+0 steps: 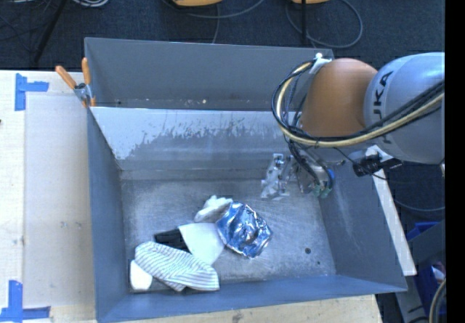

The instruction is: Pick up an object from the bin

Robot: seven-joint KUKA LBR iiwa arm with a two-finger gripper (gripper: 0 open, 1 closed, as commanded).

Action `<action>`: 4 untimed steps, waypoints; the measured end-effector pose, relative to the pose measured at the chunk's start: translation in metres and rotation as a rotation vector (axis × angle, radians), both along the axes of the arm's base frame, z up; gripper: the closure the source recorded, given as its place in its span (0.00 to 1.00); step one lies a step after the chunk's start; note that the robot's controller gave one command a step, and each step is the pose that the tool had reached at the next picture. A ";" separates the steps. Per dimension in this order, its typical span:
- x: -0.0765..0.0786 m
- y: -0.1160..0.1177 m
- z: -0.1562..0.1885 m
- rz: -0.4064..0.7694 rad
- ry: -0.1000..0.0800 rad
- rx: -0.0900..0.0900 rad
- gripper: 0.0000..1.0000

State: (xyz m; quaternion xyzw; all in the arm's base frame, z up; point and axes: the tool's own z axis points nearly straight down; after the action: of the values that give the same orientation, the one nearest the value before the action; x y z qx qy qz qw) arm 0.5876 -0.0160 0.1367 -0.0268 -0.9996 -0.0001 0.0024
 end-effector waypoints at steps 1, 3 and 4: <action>0.004 -0.008 0.015 0.097 -0.017 -0.001 1.00; -0.013 -0.039 -0.009 0.134 -0.004 0.000 0.00; -0.013 -0.039 -0.009 0.134 -0.004 0.001 0.00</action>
Offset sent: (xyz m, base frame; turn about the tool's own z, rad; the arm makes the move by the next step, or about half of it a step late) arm -0.0117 -0.0319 0.0136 0.0154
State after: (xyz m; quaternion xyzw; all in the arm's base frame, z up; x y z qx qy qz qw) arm 0.5744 -0.0546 0.1281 0.0401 -0.9992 -0.0004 0.0002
